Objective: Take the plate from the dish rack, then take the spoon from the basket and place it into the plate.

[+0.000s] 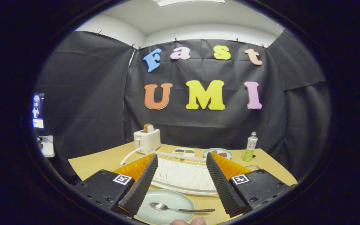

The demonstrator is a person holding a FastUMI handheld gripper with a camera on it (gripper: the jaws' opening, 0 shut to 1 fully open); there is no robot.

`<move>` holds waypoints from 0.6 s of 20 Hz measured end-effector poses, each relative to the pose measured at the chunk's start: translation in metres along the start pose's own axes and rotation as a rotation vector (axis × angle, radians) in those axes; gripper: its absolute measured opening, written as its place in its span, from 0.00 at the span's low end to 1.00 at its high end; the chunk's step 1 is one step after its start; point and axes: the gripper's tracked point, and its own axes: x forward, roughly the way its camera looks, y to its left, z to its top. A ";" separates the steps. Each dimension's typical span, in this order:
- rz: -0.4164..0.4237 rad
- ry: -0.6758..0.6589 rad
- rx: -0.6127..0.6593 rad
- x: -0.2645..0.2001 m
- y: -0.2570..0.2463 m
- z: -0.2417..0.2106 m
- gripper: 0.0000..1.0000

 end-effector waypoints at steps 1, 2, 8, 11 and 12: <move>-0.020 -0.033 0.005 -0.009 0.000 0.011 1.00; -0.047 -0.061 0.007 -0.018 0.000 0.021 1.00; -0.153 -0.139 -0.034 -0.056 0.029 0.044 1.00; -0.181 -0.145 -0.068 -0.067 0.042 0.045 1.00; -0.200 -0.160 -0.075 -0.068 0.042 0.050 1.00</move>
